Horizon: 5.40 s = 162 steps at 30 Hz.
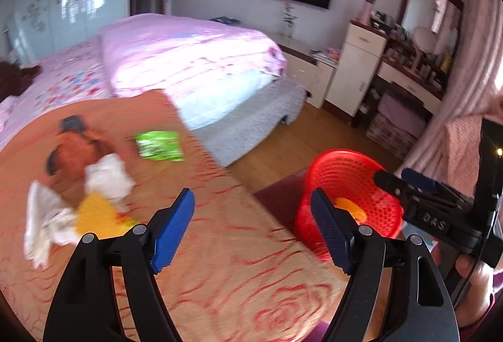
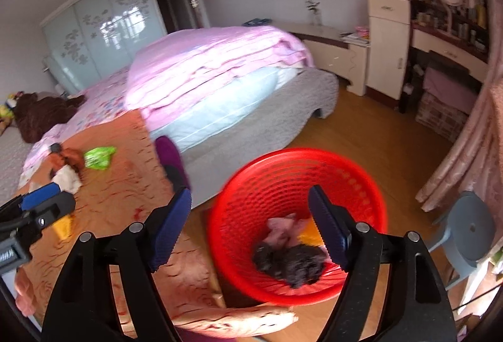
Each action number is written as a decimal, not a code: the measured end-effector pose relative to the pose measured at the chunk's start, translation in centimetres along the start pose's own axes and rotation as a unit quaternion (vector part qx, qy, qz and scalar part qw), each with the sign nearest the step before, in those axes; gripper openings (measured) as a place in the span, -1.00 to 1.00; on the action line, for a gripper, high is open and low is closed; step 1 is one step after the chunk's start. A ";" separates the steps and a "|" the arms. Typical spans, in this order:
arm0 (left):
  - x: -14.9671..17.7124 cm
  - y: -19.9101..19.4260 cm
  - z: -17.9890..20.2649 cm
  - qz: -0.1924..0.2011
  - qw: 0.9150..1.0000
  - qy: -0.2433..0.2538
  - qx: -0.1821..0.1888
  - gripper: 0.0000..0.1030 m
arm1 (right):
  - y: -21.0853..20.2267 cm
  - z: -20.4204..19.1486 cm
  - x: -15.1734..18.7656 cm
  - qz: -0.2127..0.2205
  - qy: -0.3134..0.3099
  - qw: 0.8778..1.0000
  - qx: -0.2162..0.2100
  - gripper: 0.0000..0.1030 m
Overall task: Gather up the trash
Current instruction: 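Move both tools back over the trash pile on the bed, then grasp the white tissue with the left tool while the right tool grasps another yellow foam net, then carry the tissue and foam net to the red wastebasket and open both tools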
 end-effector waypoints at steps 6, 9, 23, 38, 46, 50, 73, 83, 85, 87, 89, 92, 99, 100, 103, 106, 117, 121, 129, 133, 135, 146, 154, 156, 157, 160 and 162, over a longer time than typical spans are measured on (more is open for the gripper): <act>-0.1 -2.6 -5.5 0.017 0.998 -0.045 -0.033 0.42 | -0.2 -4.5 0.5 -0.007 -0.034 0.999 -0.031 0.44; -0.3 -3.7 -7.9 0.025 0.997 -0.061 -0.046 0.42 | -0.4 -5.9 0.6 -0.008 -0.048 0.998 -0.040 0.44; 0.7 -5.0 -20.0 0.019 0.982 -0.146 -0.117 0.42 | -0.6 -8.7 1.4 -0.016 -0.073 0.996 -0.057 0.44; 3.0 -1.5 -22.5 -0.031 0.980 -0.152 -0.128 -0.36 | -0.4 -8.9 1.6 -0.022 -0.075 0.995 -0.057 0.44; 3.2 -3.9 -23.4 -0.004 0.978 -0.160 -0.131 -0.93 | -0.2 -11.0 2.3 -0.023 -0.109 0.991 -0.069 0.45; 3.4 -5.8 -24.0 0.011 0.977 -0.169 -0.133 -0.94 | -0.1 -13.3 2.8 -0.027 -0.135 0.987 -0.086 0.44; 5.9 -10.6 -25.2 0.032 0.970 -0.199 -0.138 -0.94 | 3.8 -26.6 5.2 -0.036 -0.268 0.952 -0.141 0.44; 6.4 -10.4 -25.3 0.028 0.969 -0.207 -0.134 -0.94 | 5.1 -27.4 5.8 -0.063 -0.273 0.948 -0.150 -0.11; 6.5 -10.4 -25.2 0.027 0.969 -0.208 -0.134 -0.94 | 5.0 -27.3 5.8 -0.064 -0.269 0.948 -0.155 -0.21; 6.6 -10.4 -25.2 0.027 0.969 -0.207 -0.135 -0.94 | 4.7 -27.3 6.0 -0.064 -0.267 0.948 -0.159 -0.29; 6.5 -10.5 -25.2 0.028 0.969 -0.206 -0.135 -0.94 | 4.2 -27.2 5.9 -0.062 -0.262 0.949 -0.164 -0.34; 6.4 -10.8 -24.9 0.032 0.969 -0.203 -0.135 -0.94 | 3.4 -27.1 5.8 -0.056 -0.254 0.950 -0.171 -0.39; 5.5 -11.7 -23.9 0.044 0.971 -0.195 -0.131 -0.94 | 1.0 -26.8 5.3 -0.046 -0.237 0.952 -0.190 -0.39; 5.4 -11.8 -23.7 0.046 0.971 -0.193 -0.130 -0.94 | 0.7 -26.7 5.1 -0.043 -0.236 0.952 -0.190 -0.39; 4.9 -12.2 -23.0 0.051 0.973 -0.186 -0.127 -0.94 | 0.1 -26.3 4.5 -0.036 -0.230 0.954 -0.190 -0.39; 4.3 -12.6 -22.3 0.056 0.975 -0.178 -0.120 -0.94 | -0.3 -25.6 4.0 -0.031 -0.224 0.955 -0.190 -0.39; 2.0 -11.6 -18.2 0.058 0.984 -0.138 -0.094 -0.94 | -1.6 -22.1 1.6 -0.006 -0.202 0.965 -0.166 -0.39; 1.1 -10.9 -16.2 0.058 0.988 -0.119 -0.084 -0.94 | -2.0 -20.5 0.7 0.002 -0.188 0.970 -0.152 -0.39; -0.4 -9.1 -12.0 0.056 0.994 -0.080 -0.055 -0.94 | -2.2 -15.3 -1.2 0.014 -0.152 0.982 -0.109 -0.39; -1.2 -8.1 -9.4 0.052 0.996 -0.063 -0.032 -0.94 | -2.8 -12.6 -2.0 0.025 -0.134 0.987 -0.091 -0.39; -1.7 -7.5 -8.0 0.050 0.997 -0.053 -0.022 -0.94 | -2.9 -11.4 -2.4 0.028 -0.127 0.988 -0.083 -0.39; -4.0 -4.7 -0.6 0.042 0.999 -0.002 0.031 -0.94 | -3.3 -3.6 -3.7 0.040 -0.069 0.996 -0.031 -0.39; -4.5 -1.4 4.7 0.021 0.997 0.032 0.060 -0.94 | -3.8 1.7 -3.8 0.050 -0.028 0.998 0.008 -0.39; -4.7 -0.8 5.7 0.017 0.997 0.036 0.068 -0.94 | -3.9 2.7 -3.8 0.052 -0.020 0.998 0.015 -0.39; -4.9 -0.3 6.5 0.013 0.996 0.040 0.074 -0.94 | -4.0 3.1 -3.7 0.052 -0.018 0.998 0.018 -0.39; -5.4 0.6 8.3 0.007 0.995 0.046 0.093 -0.94 | -4.0 4.5 -3.5 0.055 -0.006 0.998 0.028 -0.39; -5.7 1.1 9.1 0.003 0.994 0.049 0.101 -0.94 | -3.8 5.2 -3.5 0.055 0.000 0.998 0.033 -0.39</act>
Point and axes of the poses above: each gripper's, at about its wrist camera, not at the fingertips, and y roughly the way its jaws point, z to its right, x to its underside, the point moved 9 cm from there along y, roughly the way its jaws point
